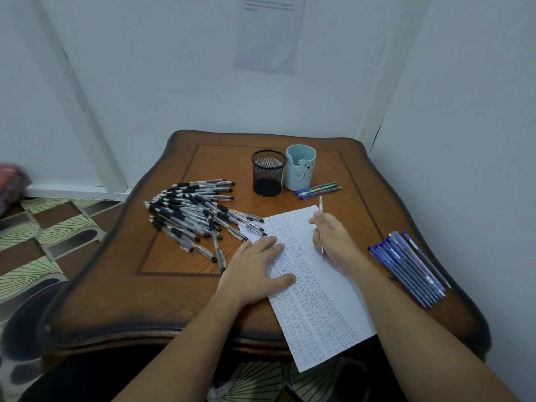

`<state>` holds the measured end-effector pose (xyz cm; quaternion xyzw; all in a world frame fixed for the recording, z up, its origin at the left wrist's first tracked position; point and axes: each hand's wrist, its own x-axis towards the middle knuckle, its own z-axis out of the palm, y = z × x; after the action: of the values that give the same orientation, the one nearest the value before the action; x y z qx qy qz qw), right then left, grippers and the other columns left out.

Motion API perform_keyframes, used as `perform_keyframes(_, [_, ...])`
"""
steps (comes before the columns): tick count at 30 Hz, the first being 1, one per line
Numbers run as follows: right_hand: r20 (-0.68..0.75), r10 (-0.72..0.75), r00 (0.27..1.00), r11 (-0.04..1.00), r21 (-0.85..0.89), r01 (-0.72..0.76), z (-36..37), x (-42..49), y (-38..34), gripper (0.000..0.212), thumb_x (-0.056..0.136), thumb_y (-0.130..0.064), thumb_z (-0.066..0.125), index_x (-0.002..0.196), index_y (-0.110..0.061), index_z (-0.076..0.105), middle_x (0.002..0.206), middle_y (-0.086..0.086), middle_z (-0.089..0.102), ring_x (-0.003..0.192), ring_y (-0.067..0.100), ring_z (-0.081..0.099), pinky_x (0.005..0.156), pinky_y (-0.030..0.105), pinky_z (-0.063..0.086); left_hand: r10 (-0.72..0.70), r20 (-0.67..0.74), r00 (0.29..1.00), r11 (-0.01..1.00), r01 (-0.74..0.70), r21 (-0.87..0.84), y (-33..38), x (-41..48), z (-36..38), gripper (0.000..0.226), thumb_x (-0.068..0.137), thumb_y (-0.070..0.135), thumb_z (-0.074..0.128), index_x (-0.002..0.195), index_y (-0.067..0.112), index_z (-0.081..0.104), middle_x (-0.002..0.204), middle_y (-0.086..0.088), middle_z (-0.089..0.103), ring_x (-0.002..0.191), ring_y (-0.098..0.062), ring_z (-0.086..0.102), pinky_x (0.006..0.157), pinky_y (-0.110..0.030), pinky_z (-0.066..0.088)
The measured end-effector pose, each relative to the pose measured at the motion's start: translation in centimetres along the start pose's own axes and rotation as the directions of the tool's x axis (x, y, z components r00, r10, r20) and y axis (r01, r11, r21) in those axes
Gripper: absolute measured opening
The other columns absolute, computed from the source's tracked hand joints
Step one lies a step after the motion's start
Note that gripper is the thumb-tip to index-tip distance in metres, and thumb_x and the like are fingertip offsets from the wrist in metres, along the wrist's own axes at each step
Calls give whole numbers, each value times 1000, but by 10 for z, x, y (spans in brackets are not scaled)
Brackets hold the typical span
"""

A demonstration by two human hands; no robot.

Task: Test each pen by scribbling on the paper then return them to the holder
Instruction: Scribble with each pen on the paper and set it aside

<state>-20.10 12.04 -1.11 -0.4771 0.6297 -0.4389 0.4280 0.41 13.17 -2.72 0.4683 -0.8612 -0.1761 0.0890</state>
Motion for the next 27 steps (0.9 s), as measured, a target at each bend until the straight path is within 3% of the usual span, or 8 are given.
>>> perform_keyframes(3, [64,-20,998,998,-61,24,2,-3,-3,26,106,-27,44,104,-10,64,59,-1,47,53,10,41,49,19,36,2,-3,1000,1000,-2,0,1,0,-1,87,77,77,34,151,31,28,160,10,18,145,-5,12,118,-33,0])
perform_keyframes(7, [173,-35,984,987,-149,61,-3,-4,-14,24,102,-24,56,88,-6,65,54,-5,53,48,7,45,54,23,38,3,13,1000,1000,-3,12,2,-1,-2,84,80,76,36,151,32,27,160,9,18,146,-6,11,118,-34,1])
perform_keyframes(9, [180,-35,983,962,-262,82,-5,-4,-22,11,101,-23,57,104,-18,66,57,-6,60,50,3,51,60,25,42,-6,39,999,1000,5,15,3,1,-6,81,84,73,42,151,31,27,160,7,18,146,-9,12,118,-36,4])
perform_keyframes(12, [169,-41,985,902,-418,109,-7,-8,-31,28,100,-25,58,127,-31,56,68,-4,68,62,4,58,70,28,47,-25,111,993,1000,26,-2,10,4,-18,76,87,66,49,150,28,30,160,4,19,145,-14,18,117,-39,14])
perform_keyframes(15, [178,-54,983,839,-526,141,-7,-13,-40,35,101,-27,57,136,-29,54,81,-2,71,71,8,59,77,35,52,-64,140,988,991,79,-103,16,6,-34,70,90,56,54,150,27,32,160,4,19,143,-17,24,115,-37,26])
perform_keyframes(21, [227,-96,969,788,-577,213,10,-18,-64,35,102,-27,54,137,-30,54,86,-3,67,76,13,60,77,37,55,-80,20,997,994,82,-78,-9,-5,-74,65,92,47,56,149,24,35,157,4,27,140,-13,30,112,-30,30])
perform_keyframes(27, [371,-173,912,760,-539,363,74,-15,-93,29,102,-22,54,130,-24,62,93,-5,66,80,8,61,65,20,48,-218,-93,972,976,215,-40,-71,-57,-114,63,91,42,60,147,20,40,151,1,37,135,-15,38,111,-28,31])
